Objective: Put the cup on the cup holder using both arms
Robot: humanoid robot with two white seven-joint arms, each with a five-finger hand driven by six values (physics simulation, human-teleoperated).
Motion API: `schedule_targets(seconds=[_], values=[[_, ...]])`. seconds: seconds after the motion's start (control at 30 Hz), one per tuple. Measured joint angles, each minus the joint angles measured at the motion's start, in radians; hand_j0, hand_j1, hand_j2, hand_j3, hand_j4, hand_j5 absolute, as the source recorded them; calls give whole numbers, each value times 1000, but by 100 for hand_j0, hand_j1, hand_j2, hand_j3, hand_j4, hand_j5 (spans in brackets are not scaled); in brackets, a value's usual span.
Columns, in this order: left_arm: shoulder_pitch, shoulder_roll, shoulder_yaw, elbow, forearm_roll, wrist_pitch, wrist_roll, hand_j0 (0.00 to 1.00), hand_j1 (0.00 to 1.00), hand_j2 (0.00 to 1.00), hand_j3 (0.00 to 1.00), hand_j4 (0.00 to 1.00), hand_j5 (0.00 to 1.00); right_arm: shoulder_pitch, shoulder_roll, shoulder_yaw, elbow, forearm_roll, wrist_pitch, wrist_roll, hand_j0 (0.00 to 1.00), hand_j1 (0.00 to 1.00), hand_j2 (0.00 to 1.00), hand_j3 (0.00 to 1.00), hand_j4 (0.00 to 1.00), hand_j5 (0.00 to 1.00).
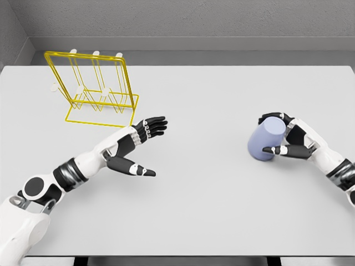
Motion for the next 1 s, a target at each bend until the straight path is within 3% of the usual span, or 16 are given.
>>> schedule_targets(seconds=[0.67,1.0], values=[[6,35,8,1,-1,0,0,100,100,100,100,100,100,-35,2,-3,-107,2,-3,0,67,67,67,67,67,67],[6,32,8,-2,2,0,0,100,100,100,100,100,100,-54,42,2,-154,3,-2,0,65,65,65,65,65,65]])
